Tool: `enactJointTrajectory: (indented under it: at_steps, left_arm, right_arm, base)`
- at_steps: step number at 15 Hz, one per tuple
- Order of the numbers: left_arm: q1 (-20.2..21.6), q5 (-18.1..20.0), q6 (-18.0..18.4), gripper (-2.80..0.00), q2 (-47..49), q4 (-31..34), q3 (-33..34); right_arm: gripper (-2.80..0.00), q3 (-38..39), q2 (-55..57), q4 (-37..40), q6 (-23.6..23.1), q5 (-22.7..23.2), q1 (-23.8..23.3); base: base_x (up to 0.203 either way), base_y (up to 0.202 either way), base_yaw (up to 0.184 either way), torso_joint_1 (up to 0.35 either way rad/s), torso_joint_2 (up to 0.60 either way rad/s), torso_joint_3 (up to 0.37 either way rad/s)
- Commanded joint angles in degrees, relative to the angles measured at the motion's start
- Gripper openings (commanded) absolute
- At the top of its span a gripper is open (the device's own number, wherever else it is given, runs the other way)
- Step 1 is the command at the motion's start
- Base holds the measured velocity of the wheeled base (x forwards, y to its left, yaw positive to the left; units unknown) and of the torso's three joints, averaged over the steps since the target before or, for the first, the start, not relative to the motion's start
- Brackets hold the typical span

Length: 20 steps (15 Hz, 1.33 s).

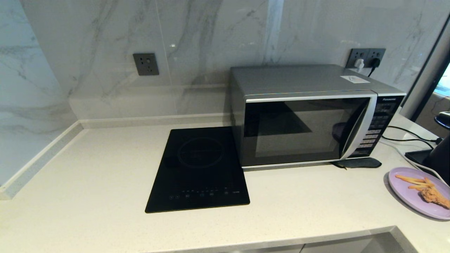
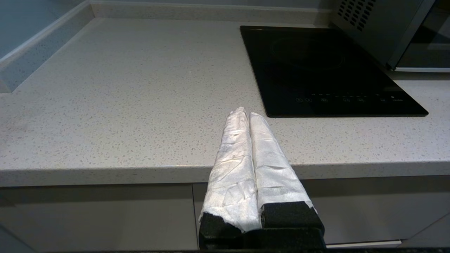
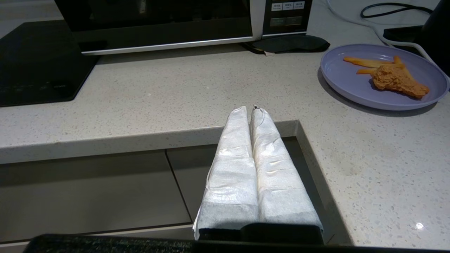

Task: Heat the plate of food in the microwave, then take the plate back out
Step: Open the microwave oven

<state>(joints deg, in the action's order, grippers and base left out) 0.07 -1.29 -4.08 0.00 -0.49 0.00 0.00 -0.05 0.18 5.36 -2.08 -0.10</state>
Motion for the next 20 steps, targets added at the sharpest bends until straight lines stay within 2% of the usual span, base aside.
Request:
enactJointTrajectory:
  at_steps: [1, 20]
  left_arm:
    - [0.01, -0.03, -0.05, -2.80, 0.09, -0.03, 0.00]
    - [0.01, -0.03, -0.05, -2.80, 0.09, -0.03, 0.00]
  right_arm:
    - [-2.80, 0.09, 0.05, -0.01, -0.31, 0.06, 0.01]
    - [-2.80, -1.42, 0.17, 1.81, -0.88, -0.24, 0.01]
  base:
    - [0.000, 0.000, 0.000, 0.000, 0.00, 0.000]
    - [0.000, 0.000, 0.000, 0.000, 0.00, 0.000]
